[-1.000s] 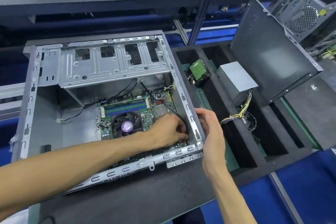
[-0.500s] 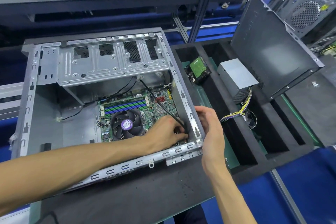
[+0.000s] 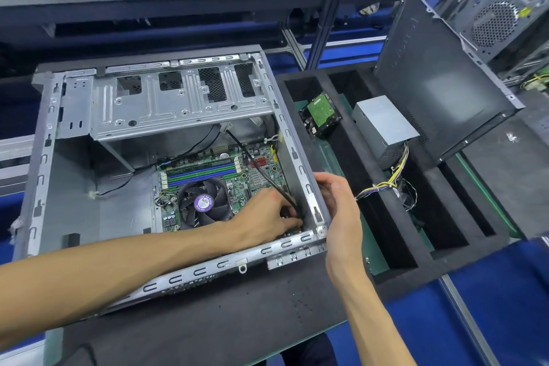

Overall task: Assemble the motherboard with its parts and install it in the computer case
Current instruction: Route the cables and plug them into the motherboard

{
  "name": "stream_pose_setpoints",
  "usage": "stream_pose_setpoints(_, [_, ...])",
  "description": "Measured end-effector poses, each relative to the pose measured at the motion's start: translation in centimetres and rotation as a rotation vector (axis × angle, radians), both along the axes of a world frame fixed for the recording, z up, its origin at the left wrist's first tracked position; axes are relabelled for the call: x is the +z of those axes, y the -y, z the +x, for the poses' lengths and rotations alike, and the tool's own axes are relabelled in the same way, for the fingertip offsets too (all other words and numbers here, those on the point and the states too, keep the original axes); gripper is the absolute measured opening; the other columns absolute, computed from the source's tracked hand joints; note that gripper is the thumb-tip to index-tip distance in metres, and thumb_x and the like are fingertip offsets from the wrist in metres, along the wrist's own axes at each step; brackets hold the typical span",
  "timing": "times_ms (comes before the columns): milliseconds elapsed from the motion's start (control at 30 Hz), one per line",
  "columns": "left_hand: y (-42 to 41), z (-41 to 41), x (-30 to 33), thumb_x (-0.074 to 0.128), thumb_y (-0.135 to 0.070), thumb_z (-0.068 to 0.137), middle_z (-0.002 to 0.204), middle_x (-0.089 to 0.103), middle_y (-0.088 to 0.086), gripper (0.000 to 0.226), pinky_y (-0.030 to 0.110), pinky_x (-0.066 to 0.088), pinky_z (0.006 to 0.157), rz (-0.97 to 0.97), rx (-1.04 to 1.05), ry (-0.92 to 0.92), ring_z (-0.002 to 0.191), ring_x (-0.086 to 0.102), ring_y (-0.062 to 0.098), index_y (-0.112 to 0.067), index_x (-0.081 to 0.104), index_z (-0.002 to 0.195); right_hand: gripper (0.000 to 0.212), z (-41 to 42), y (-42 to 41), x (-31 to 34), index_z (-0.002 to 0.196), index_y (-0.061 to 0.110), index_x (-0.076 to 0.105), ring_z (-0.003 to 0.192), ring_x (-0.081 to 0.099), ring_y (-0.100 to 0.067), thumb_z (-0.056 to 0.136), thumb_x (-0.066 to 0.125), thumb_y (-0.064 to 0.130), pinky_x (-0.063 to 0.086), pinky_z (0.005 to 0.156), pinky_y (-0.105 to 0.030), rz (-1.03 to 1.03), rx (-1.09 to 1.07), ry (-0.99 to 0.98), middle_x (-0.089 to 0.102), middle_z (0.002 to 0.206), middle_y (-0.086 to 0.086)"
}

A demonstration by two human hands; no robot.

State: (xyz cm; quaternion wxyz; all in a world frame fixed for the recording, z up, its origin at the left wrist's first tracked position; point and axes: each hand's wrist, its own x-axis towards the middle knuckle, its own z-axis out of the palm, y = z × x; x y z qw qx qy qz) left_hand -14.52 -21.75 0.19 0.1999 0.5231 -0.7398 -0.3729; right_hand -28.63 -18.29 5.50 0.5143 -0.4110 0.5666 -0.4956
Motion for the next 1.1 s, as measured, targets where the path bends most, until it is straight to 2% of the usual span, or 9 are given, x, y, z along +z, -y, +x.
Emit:
stream_pose_setpoints(133, [-0.1,0.1,-0.2,0.081,-0.028,0.080,0.076,0.068,-0.013,0.013,0.006,0.042,0.065,-0.046,-0.014,-0.023,0.077,0.061,-0.002,-0.017,0.078,0.077,0.034,0.1,0.1,-0.2,0.104,0.025,0.071,0.096,0.070,-0.030,0.098,0.038,0.032,0.054,0.088,-0.051,0.001,-0.013,0.007,0.074,0.102,-0.008])
stream_pose_setpoints(233, [-0.3,0.2,-0.4,0.082,-0.027,0.079,0.072,0.059,-0.020,0.012,0.002,0.038,0.065,-0.083,-0.020,-0.038,0.077,0.056,-0.012,-0.017,0.077,0.077,0.035,0.1,0.1,-0.3,0.103,0.027,0.071,0.098,0.069,-0.030,0.098,0.038,0.034,0.054,0.090,-0.055,-0.009,-0.010,-0.008,0.074,0.104,-0.007])
stream_pose_setpoints(300, [-0.5,0.2,-0.5,0.082,-0.027,0.079,0.076,0.059,-0.018,0.012,0.005,0.040,0.068,-0.109,-0.031,-0.049,0.076,0.055,-0.007,-0.017,0.077,0.080,0.035,0.1,0.1,-0.3,0.103,0.029,0.071,0.100,0.068,-0.032,0.098,0.037,0.034,0.053,0.091,-0.058,-0.010,-0.010,-0.018,0.073,0.105,-0.007])
stream_pose_setpoints(367, [-0.5,0.2,-0.6,0.082,-0.026,0.081,0.083,0.067,-0.007,0.013,0.023,0.050,0.075,-0.129,-0.065,-0.042,0.080,0.057,0.002,-0.014,0.077,0.084,0.035,0.1,0.1,-0.3,0.103,0.029,0.071,0.102,0.067,-0.031,0.098,0.037,0.034,0.052,0.093,-0.058,-0.012,-0.010,-0.027,0.072,0.108,-0.007])
stream_pose_setpoints(433, [-0.4,0.1,-0.4,0.080,-0.021,0.082,0.088,0.071,0.000,0.012,0.036,0.051,0.079,-0.144,-0.121,-0.032,0.088,0.060,0.017,-0.010,0.076,0.087,0.035,0.1,0.1,-0.3,0.103,0.028,0.071,0.103,0.068,-0.029,0.098,0.037,0.034,0.053,0.092,-0.054,-0.009,-0.013,-0.023,0.072,0.108,-0.007])
stream_pose_setpoints(633, [-0.5,-0.1,0.6,0.072,-0.008,0.087,0.094,0.069,0.019,0.013,0.042,0.046,0.084,-0.264,-0.215,0.081,0.093,0.060,0.034,0.005,0.071,0.090,0.035,0.2,0.1,-0.1,0.102,0.029,0.071,0.103,0.067,-0.029,0.098,0.037,0.035,0.053,0.091,-0.052,-0.016,-0.001,-0.034,0.073,0.107,-0.006])
stream_pose_setpoints(700, [-0.4,0.0,0.9,0.073,-0.008,0.087,0.094,0.069,0.020,0.014,0.040,0.046,0.082,-0.253,-0.196,0.067,0.092,0.060,0.034,0.005,0.072,0.090,0.035,0.2,0.1,-0.1,0.101,0.031,0.071,0.103,0.067,-0.028,0.098,0.036,0.035,0.053,0.090,-0.049,-0.018,0.003,-0.038,0.073,0.107,-0.005])
stream_pose_setpoints(800, [-0.3,0.0,1.1,0.072,-0.022,0.089,0.095,0.068,0.011,0.020,0.039,0.048,0.083,-0.199,-0.159,0.105,0.093,0.059,0.028,-0.003,0.073,0.092,0.035,0.2,0.0,0.0,0.103,0.030,0.070,0.101,0.068,-0.026,0.098,0.036,0.036,0.053,0.088,-0.048,-0.011,0.005,-0.044,0.072,0.106,-0.004])
stream_pose_setpoints(1100, [-0.3,-0.1,1.4,0.073,-0.028,0.088,0.095,0.068,0.006,0.020,0.037,0.040,0.088,-0.236,-0.131,0.171,0.092,0.056,0.022,-0.009,0.075,0.093,0.033,0.3,0.0,0.1,0.102,0.032,0.068,0.096,0.067,-0.030,0.096,0.038,0.041,0.052,0.089,-0.057,-0.013,0.016,-0.038,0.072,0.103,-0.008])
